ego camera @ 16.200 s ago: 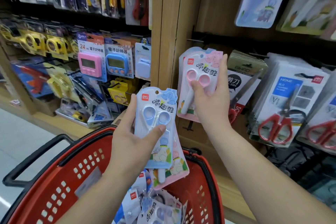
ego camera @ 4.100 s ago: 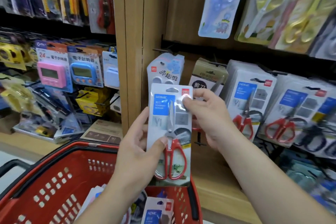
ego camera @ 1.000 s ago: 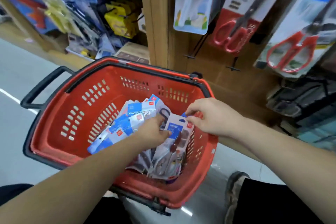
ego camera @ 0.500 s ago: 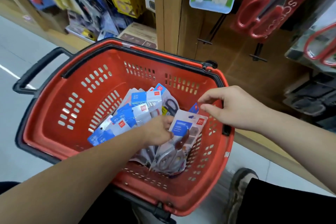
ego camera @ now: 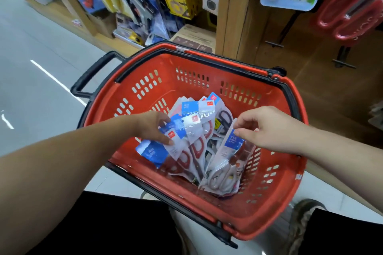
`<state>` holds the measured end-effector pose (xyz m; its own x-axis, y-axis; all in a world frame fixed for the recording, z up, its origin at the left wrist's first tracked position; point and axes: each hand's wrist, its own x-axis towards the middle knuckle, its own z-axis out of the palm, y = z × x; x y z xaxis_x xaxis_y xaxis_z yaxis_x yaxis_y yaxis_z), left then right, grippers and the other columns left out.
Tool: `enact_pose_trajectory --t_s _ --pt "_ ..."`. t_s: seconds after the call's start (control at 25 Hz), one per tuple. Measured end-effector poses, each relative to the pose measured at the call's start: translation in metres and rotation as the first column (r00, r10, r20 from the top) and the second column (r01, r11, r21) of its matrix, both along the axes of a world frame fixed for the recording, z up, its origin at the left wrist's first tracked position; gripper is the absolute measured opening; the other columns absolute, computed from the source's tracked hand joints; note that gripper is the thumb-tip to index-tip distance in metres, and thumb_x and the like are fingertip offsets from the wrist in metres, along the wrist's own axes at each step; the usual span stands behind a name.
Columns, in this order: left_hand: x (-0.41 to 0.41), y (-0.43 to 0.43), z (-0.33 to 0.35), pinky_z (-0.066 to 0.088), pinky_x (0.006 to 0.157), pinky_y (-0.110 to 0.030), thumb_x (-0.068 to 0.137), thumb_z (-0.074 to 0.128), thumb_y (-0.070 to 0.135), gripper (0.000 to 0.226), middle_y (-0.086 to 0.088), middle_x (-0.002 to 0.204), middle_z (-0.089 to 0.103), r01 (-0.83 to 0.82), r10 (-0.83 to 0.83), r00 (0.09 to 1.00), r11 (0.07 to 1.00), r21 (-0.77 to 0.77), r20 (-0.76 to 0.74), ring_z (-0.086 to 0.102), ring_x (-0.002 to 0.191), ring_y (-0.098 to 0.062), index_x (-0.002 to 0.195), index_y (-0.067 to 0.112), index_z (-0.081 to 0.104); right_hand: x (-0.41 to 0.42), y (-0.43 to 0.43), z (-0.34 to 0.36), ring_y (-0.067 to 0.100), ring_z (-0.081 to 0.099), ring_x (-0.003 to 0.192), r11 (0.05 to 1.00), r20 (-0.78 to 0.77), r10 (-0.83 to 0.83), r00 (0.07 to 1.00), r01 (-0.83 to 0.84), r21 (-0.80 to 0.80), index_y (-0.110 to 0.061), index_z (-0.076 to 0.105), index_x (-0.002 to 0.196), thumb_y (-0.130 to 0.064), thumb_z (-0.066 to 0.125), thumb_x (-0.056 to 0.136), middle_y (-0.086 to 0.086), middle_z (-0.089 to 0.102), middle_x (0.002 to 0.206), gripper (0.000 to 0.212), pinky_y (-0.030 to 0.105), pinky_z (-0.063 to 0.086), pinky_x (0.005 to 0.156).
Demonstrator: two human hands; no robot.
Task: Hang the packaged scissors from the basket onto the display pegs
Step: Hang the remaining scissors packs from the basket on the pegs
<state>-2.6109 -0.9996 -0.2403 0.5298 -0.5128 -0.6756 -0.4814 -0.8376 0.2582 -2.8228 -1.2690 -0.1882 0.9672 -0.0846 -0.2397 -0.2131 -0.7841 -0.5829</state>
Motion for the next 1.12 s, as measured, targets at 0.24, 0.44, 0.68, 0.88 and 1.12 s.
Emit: enact_pose_trajectory --t_s 0.24,0.44,0.68,0.88,1.12 --pt "-0.005 0.003 -0.030 0.055 0.098 -0.035 0.078 0.093 0.024 0.056 0.003 0.116 0.072 -0.034 0.037 0.999 0.984 -0.175 0.010 0.069 0.107 -0.021 0.126 0.024 0.065 0.021 0.020 -0.007 0.000 0.066 0.075 0.998 -0.036 0.004 0.999 -0.002 0.060 -0.025 0.079 0.092 -0.030 0.074 0.096 -0.010 0.076 0.085 0.008 0.017 0.050 0.067" --pt "-0.017 -0.001 -0.029 0.057 0.090 -0.041 0.085 0.087 0.030 0.029 -0.003 0.108 0.070 0.065 -0.052 0.997 0.968 -0.244 0.061 0.068 0.100 -0.025 0.105 0.014 0.073 0.032 0.027 -0.012 0.012 0.072 0.084 0.989 -0.118 -0.043 0.992 0.059 0.136 -0.023 0.080 0.093 -0.031 0.075 0.095 -0.005 0.077 0.087 0.009 0.032 0.057 0.079" --pt "-0.018 -0.009 -0.026 0.044 0.069 -0.040 0.095 0.075 0.026 0.030 -0.010 0.082 0.057 0.152 -0.119 0.982 0.960 -0.234 0.149 0.053 0.074 -0.025 0.081 0.004 0.060 0.028 0.032 -0.008 0.012 0.068 0.077 0.985 -0.176 -0.016 0.984 0.046 0.166 -0.019 0.079 0.096 -0.027 0.074 0.097 0.002 0.077 0.088 0.010 0.030 0.054 0.075" --pt "-0.028 -0.015 0.017 0.048 0.059 -0.039 0.095 0.074 0.023 0.027 -0.019 0.076 0.063 0.029 0.016 0.992 0.939 -0.342 0.128 0.056 0.064 -0.026 0.082 0.002 0.063 0.019 0.025 -0.004 0.016 0.072 0.079 0.983 -0.187 -0.043 0.981 0.075 0.169 -0.021 0.080 0.096 -0.028 0.076 0.095 0.001 0.078 0.089 0.008 0.038 0.059 0.083" --pt "-0.036 -0.017 0.095 0.052 0.058 -0.035 0.097 0.074 0.019 0.018 -0.002 0.074 0.067 0.004 0.031 0.998 0.837 -0.547 0.053 0.061 0.062 -0.012 0.085 0.011 0.064 0.027 0.036 0.009 0.013 0.055 0.133 0.906 -0.102 -0.258 0.961 0.277 0.320 -0.030 0.043 0.155 -0.040 0.093 0.075 -0.011 0.049 0.151 0.095 0.038 0.049 0.111"
